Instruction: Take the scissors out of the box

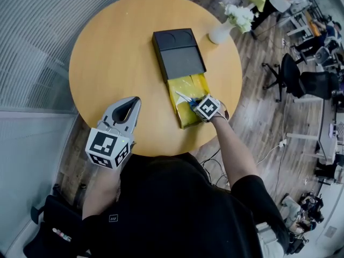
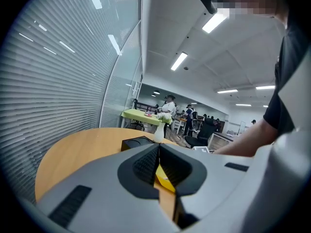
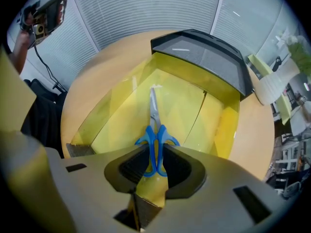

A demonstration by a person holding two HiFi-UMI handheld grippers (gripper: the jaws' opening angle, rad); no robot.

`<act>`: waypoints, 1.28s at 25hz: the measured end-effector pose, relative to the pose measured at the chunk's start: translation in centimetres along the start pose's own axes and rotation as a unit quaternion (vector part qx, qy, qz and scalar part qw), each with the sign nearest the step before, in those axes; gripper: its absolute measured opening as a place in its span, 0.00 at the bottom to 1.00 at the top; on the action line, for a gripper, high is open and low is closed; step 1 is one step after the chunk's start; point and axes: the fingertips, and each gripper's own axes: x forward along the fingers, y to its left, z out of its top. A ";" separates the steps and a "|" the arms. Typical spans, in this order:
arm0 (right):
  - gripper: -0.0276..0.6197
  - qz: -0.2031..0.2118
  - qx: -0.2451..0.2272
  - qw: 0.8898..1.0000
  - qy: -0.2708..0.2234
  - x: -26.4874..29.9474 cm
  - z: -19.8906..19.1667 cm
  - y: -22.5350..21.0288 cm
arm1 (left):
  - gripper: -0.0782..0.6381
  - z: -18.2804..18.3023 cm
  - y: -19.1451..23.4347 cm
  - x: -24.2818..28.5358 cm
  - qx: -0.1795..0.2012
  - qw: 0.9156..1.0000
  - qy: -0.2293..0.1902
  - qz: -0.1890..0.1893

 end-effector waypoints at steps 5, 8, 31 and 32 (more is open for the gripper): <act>0.20 -0.020 0.003 0.998 -0.059 -2.6 0.1 -0.2 | 0.13 1.3 -2.2 0.5 0.010 1.000 -0.004 0.003; 0.19 -0.033 0.002 0.994 -0.108 -5.7 0.5 -1.1 | 0.13 2.1 -4.0 1.3 0.018 1.000 -0.005 0.001; 0.19 0.034 0.058 0.863 -0.501 -30.9 2.8 -0.9 | 0.13 9.8 -12.9 2.9 0.108 0.993 -0.034 0.038; 0.19 0.034 0.058 0.853 -0.518 -32.3 3.0 -0.5 | 0.13 10.4 -12.8 2.7 0.113 0.992 -0.040 0.037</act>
